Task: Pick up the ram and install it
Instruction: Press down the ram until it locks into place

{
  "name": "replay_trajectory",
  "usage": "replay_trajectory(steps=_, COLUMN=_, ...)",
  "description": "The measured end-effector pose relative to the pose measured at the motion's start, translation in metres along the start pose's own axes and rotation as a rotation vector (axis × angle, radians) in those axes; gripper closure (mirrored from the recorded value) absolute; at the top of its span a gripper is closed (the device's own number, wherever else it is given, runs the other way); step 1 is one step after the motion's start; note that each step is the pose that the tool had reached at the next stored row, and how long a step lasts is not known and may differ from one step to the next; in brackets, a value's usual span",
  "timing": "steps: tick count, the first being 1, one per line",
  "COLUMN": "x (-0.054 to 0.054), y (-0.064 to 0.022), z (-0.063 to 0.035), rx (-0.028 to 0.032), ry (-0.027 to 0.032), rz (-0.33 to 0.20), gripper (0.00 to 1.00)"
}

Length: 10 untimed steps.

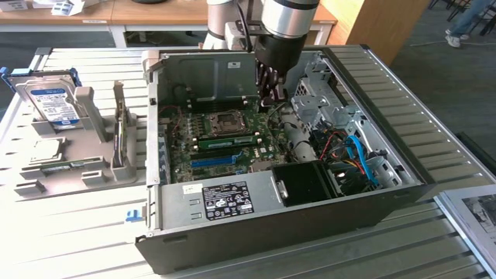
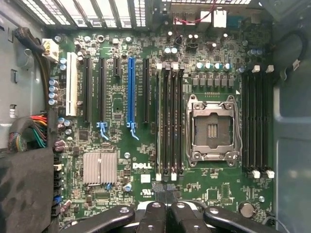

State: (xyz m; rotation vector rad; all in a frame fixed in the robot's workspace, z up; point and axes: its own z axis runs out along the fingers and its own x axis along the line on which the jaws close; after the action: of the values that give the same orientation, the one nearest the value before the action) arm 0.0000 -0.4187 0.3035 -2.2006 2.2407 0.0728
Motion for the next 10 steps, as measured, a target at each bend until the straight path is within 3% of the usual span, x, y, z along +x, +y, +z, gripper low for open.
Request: replay_trajectory(steps=10, x=0.0004, y=-0.0003, z=0.0102, rx=0.0, ry=0.0001, rz=0.0, gripper=0.9)
